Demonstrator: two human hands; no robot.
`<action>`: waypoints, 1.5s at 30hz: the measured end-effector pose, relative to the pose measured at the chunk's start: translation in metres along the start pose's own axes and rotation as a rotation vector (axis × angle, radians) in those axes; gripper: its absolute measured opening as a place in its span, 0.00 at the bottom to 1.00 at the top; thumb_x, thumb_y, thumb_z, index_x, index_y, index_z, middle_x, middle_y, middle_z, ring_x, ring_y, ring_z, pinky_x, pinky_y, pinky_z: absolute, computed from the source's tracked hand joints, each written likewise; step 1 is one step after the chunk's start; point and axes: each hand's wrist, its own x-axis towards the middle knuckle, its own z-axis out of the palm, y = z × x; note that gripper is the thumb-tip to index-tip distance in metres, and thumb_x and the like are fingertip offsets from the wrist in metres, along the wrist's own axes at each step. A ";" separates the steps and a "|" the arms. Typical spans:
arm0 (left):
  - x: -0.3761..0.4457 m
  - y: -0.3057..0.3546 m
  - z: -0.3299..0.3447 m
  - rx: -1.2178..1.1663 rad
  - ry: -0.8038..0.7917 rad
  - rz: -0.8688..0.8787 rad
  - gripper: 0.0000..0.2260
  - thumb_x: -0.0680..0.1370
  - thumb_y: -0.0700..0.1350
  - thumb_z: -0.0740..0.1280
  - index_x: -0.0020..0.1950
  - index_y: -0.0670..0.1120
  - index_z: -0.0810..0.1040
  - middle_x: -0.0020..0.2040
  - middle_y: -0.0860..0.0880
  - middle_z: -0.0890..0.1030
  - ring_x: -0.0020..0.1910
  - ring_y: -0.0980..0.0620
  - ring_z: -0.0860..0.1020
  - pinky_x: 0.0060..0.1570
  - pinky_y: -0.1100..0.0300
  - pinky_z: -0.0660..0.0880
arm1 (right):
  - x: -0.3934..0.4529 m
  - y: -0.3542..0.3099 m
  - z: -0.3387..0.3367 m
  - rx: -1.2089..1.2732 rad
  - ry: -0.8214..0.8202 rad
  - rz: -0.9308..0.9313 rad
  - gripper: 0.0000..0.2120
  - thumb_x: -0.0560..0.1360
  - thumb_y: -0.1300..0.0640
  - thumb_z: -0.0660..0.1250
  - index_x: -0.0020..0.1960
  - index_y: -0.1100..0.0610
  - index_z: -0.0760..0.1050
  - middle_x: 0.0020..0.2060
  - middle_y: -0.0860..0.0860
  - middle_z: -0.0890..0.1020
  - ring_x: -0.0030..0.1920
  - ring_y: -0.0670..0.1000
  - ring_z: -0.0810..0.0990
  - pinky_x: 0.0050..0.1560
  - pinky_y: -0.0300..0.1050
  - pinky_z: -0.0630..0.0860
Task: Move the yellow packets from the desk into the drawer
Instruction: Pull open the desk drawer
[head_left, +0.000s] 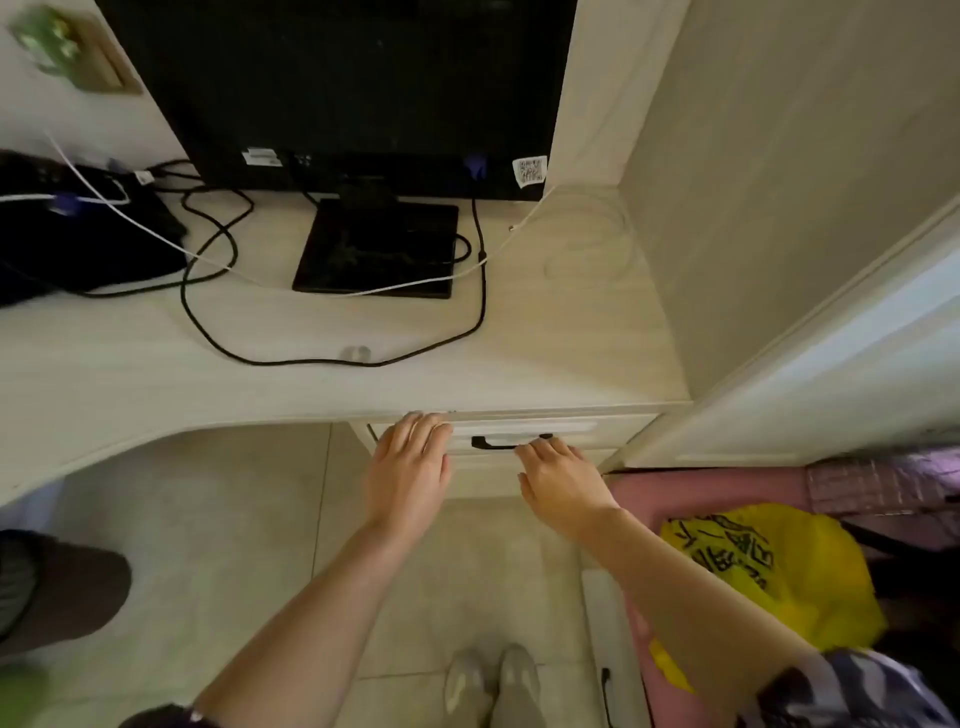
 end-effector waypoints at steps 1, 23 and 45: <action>0.002 -0.002 0.007 -0.022 -0.012 -0.002 0.13 0.69 0.41 0.69 0.53 0.45 0.80 0.55 0.49 0.81 0.57 0.47 0.76 0.57 0.55 0.68 | 0.009 0.001 0.007 0.023 -0.067 0.004 0.17 0.78 0.56 0.58 0.65 0.60 0.70 0.60 0.56 0.76 0.62 0.59 0.73 0.62 0.51 0.70; -0.005 -0.005 0.073 -0.089 -0.158 -0.055 0.20 0.74 0.40 0.65 0.67 0.43 0.74 0.66 0.46 0.75 0.67 0.44 0.72 0.67 0.44 0.67 | 0.055 0.003 0.068 -0.001 -0.325 0.029 0.29 0.71 0.65 0.61 0.72 0.59 0.60 0.69 0.56 0.67 0.64 0.64 0.68 0.66 0.53 0.67; -0.089 0.037 0.058 -0.060 -0.120 -0.244 0.15 0.72 0.42 0.72 0.59 0.46 0.79 0.58 0.48 0.80 0.60 0.44 0.77 0.61 0.47 0.69 | -0.053 -0.013 0.096 -0.030 -0.370 -0.115 0.33 0.73 0.66 0.60 0.76 0.57 0.55 0.70 0.55 0.67 0.65 0.62 0.69 0.67 0.55 0.66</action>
